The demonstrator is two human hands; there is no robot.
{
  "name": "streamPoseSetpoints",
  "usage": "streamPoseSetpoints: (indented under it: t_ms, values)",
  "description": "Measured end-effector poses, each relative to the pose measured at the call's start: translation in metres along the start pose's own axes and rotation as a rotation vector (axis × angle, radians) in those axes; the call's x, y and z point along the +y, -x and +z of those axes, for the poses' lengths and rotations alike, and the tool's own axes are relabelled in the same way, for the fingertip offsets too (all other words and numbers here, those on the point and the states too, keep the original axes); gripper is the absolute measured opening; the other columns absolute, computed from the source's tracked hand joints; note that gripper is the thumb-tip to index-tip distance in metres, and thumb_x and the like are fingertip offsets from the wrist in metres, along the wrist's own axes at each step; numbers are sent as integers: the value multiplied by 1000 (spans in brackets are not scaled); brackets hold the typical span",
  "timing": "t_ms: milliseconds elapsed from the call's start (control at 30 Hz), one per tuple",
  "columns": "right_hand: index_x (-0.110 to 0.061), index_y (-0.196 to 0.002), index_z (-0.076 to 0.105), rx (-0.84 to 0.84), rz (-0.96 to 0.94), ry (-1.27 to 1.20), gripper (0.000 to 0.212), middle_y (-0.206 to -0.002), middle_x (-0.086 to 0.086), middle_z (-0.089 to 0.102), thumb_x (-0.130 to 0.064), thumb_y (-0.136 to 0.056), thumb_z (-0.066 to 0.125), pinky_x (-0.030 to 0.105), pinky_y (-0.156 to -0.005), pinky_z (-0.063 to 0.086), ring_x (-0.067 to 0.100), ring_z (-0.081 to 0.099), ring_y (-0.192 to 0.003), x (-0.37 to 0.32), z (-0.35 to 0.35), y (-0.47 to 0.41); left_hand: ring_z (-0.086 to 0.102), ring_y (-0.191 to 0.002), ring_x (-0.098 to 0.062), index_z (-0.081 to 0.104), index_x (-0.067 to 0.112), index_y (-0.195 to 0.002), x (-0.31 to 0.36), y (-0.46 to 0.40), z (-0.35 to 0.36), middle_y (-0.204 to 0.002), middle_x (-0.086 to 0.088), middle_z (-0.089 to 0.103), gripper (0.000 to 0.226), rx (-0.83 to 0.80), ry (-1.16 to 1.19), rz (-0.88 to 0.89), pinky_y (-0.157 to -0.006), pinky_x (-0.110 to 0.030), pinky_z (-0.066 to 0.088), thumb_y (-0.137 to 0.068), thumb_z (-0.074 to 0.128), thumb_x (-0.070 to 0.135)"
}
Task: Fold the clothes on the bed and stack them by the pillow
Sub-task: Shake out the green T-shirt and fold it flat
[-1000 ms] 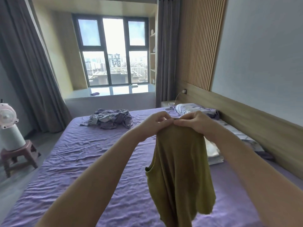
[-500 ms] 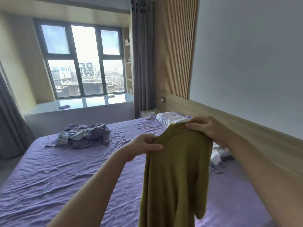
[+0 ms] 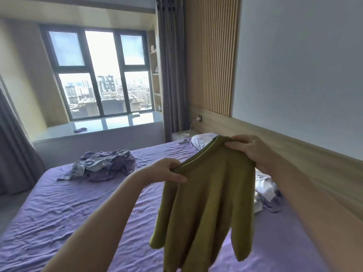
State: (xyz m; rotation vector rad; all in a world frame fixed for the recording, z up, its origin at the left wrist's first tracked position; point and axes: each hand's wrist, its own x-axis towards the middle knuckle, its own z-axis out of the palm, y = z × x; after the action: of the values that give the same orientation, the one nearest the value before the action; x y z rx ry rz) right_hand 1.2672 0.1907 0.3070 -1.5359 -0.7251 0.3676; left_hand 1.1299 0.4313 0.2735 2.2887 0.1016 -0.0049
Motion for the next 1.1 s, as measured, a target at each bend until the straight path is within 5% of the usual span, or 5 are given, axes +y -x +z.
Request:
streamPoseSetpoints:
  t_ms: [233,367,700,900,1100]
  values:
    - [-19,-81,75,46,-58,87,6,-81,2,73,-23,-76,74,21,-59,53,15,67,-74,6,-37,-39,43,-58,-6,52,25,-60,-16,-6,-19,-60,9,44,30,169,-128,-147,-57,-21,33,-78,76,25]
    - [-13,-82,73,-85,-5,99,12,-76,3,71,-21,-73,76,19,-56,51,16,65,-72,21,-58,-64,48,-70,-10,60,17,-80,-11,-17,-19,-74,2,51,14,282,-43,-161,-61,-19,39,-79,74,17]
    - [-8,-83,65,-329,93,226,36,-84,14,65,-28,-60,83,28,-68,55,22,63,-78,54,-95,-112,64,-101,-18,65,9,-114,-4,-17,-16,-113,-12,68,38,430,390,-142,-87,-22,53,-84,56,-12]
    - [-18,-85,77,-545,166,304,45,-86,6,74,-51,-55,78,23,-63,56,20,72,-80,61,-88,-124,59,-75,3,73,23,-89,7,-22,1,-85,7,67,10,739,-17,-239,-61,-1,43,-83,70,15]
    - [-19,-91,76,-590,106,167,36,-90,6,74,-44,-65,75,20,-62,54,21,71,-81,77,-70,-128,52,-87,-11,60,16,-99,4,-23,29,-91,4,57,10,765,-295,-258,-70,-10,35,-96,51,20]
